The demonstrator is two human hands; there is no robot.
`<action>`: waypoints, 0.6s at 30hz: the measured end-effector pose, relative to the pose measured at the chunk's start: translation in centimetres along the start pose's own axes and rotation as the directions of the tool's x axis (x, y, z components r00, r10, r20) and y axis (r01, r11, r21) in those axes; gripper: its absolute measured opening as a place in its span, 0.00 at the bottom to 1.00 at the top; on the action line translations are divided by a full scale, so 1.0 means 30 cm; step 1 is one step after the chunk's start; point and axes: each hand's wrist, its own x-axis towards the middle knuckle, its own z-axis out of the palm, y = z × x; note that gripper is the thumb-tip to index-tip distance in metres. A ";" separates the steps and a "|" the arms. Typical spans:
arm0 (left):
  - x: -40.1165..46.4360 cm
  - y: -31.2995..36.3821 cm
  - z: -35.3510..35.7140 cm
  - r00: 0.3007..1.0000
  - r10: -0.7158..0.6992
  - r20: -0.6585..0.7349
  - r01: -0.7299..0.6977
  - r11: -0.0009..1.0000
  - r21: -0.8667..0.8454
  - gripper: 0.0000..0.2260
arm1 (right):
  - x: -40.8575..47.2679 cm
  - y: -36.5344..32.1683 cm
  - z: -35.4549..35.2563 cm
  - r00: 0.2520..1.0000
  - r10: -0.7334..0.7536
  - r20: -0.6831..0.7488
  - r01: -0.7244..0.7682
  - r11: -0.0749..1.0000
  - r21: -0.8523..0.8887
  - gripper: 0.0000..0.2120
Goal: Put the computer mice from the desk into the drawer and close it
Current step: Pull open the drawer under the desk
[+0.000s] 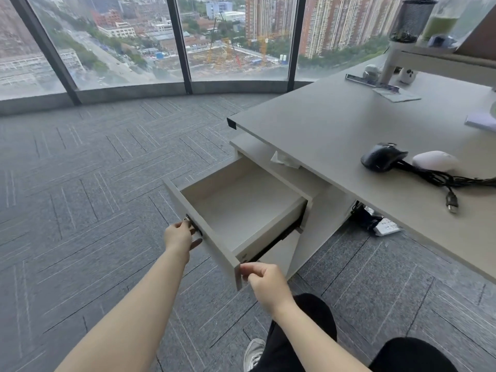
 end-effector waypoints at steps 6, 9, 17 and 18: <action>-0.019 -0.016 -0.213 1.000 0.015 -0.022 -0.016 1.000 -0.026 0.10 | -0.082 0.003 0.133 0.987 0.018 0.160 -0.013 0.999 -0.036 0.22; -0.021 -0.029 -0.285 0.999 0.034 -0.019 -0.034 0.999 -0.015 0.11 | -0.108 0.001 0.181 0.977 0.015 0.211 -0.006 0.999 -0.043 0.24; -0.196 0.062 -0.248 0.862 0.490 -0.132 -0.381 0.797 0.467 0.18 | -0.155 -0.085 0.062 0.988 -0.149 0.030 0.150 0.988 -0.038 0.17; -0.250 0.096 -0.198 0.810 0.583 -0.064 -0.496 0.739 0.456 0.18 | -0.156 -0.123 0.001 0.977 -0.204 -0.059 0.204 0.979 -0.010 0.15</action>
